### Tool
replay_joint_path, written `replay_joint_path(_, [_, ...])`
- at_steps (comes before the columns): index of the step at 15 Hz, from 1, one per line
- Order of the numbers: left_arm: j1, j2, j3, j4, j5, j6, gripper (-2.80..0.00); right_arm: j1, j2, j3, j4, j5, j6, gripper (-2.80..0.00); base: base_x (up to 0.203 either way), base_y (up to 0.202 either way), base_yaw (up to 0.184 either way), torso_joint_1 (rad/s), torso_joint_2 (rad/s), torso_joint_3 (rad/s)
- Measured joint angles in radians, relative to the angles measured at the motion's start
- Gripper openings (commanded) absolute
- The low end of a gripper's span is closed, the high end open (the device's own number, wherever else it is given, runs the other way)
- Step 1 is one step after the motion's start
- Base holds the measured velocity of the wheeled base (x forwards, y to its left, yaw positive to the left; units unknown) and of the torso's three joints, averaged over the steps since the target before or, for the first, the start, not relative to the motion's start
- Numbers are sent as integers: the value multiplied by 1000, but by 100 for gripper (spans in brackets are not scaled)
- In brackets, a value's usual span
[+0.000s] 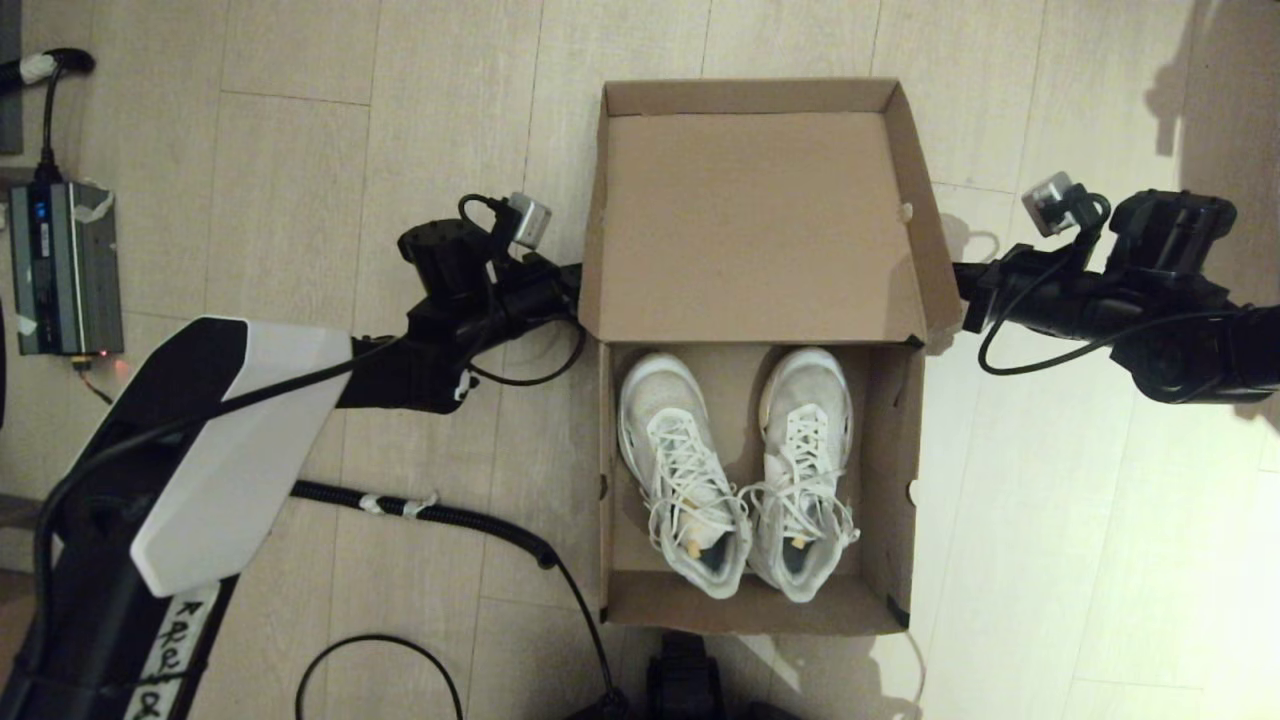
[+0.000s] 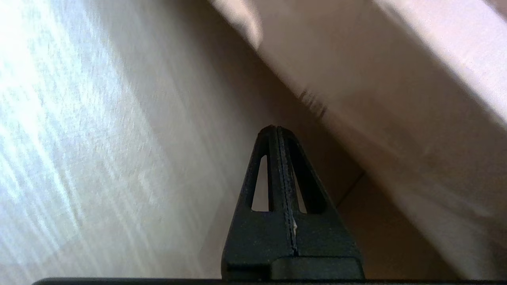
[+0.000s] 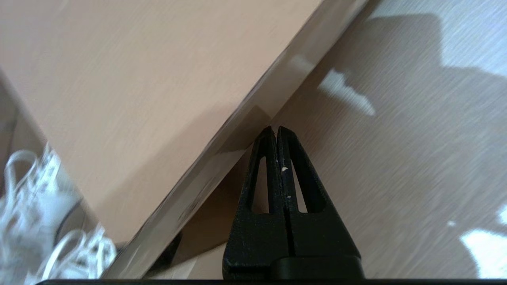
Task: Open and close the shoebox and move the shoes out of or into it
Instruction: Close the shoe box
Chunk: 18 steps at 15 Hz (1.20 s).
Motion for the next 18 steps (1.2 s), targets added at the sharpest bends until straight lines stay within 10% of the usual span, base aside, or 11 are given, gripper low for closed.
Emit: replay_joint_path(18, [-74, -188, 0, 14, 21, -45, -280, 21, -170, -104, 127, -111, 120, -280, 0, 0, 0, 0, 0, 0])
